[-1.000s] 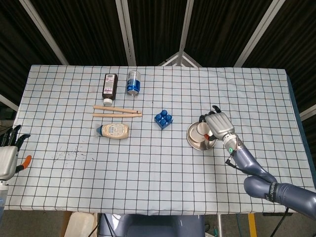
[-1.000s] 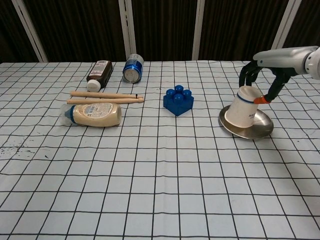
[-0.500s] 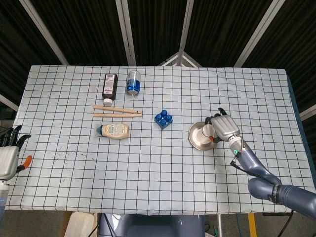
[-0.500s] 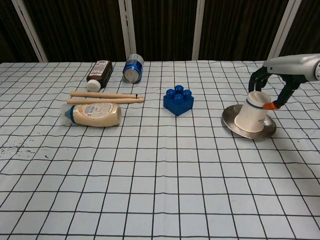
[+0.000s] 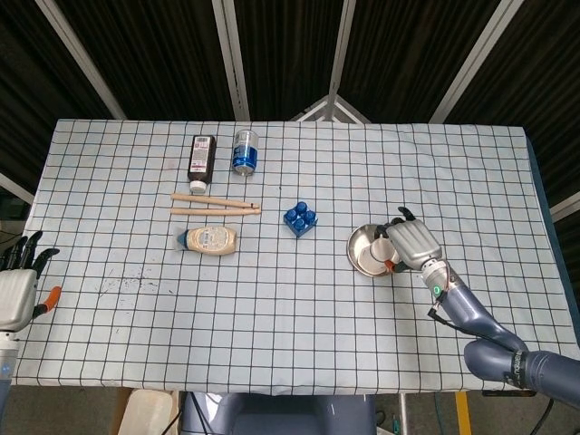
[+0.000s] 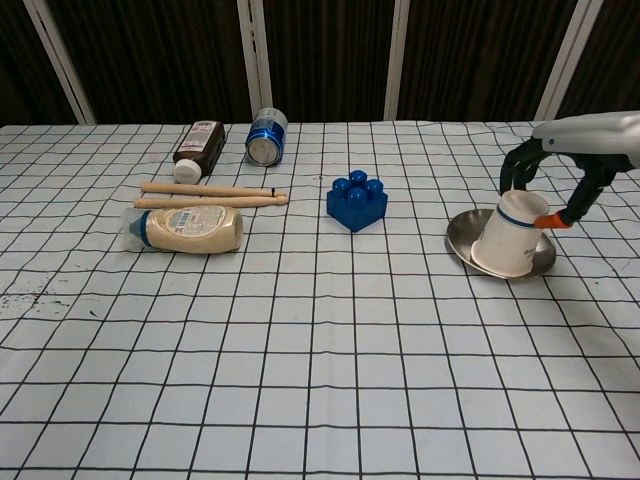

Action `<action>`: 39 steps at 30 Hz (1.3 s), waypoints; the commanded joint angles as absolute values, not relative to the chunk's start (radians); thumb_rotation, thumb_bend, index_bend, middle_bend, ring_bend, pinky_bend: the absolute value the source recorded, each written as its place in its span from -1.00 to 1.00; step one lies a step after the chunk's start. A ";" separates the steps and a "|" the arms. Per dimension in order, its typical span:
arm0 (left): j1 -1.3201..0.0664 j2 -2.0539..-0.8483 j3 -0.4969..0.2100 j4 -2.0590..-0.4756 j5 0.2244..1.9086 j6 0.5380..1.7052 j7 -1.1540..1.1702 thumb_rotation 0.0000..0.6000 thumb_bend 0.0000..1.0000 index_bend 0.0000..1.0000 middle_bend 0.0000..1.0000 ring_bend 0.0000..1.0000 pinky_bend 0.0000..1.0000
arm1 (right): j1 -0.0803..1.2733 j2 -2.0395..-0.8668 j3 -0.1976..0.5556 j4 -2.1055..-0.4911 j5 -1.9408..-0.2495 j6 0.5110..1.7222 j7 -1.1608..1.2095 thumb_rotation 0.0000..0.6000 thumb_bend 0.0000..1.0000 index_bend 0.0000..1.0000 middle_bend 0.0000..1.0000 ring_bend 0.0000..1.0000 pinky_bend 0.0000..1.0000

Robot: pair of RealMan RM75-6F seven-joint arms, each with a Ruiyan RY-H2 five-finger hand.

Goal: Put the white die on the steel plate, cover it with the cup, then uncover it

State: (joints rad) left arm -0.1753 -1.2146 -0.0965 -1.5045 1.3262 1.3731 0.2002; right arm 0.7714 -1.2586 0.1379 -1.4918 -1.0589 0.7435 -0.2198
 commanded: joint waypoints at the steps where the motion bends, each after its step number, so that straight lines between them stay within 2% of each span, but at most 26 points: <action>1: -0.176 -1.214 -0.096 -1.504 1.327 1.372 0.200 1.00 -0.06 -0.55 -1.00 -1.00 -0.80 | 0.777 -1.270 0.143 -1.492 -1.064 0.742 -0.211 1.00 -0.19 -0.04 -0.22 -0.49 -1.00; 12: -0.175 -1.215 -0.099 -1.499 1.320 1.373 0.200 1.00 -0.06 -0.54 -1.00 -1.00 -0.80 | 0.814 -1.346 0.173 -1.366 -1.068 0.713 -0.159 1.00 -0.18 -0.04 -0.22 -0.49 -1.00; 21: -0.177 -1.218 -0.099 -1.498 1.317 1.370 0.207 1.00 -0.06 -0.54 -1.00 -1.00 -0.80 | 0.812 -1.347 0.174 -1.310 -1.075 0.710 -0.134 1.00 -0.18 -0.03 -0.22 -0.49 -1.00; 32: -0.179 -1.220 -0.094 -1.501 1.321 1.366 0.213 1.00 -0.06 -0.54 -1.00 -1.00 -0.80 | 0.745 -1.260 0.123 -1.433 -1.136 0.757 -0.116 1.00 -0.18 -0.02 -0.22 -0.49 -1.00; 39: -0.176 -1.218 -0.094 -1.505 1.323 1.373 0.214 1.00 -0.06 -0.54 -1.00 -1.00 -0.80 | 0.732 -1.254 0.107 -1.496 -1.188 0.781 -0.111 1.00 -0.18 -0.02 -0.22 -0.49 -1.00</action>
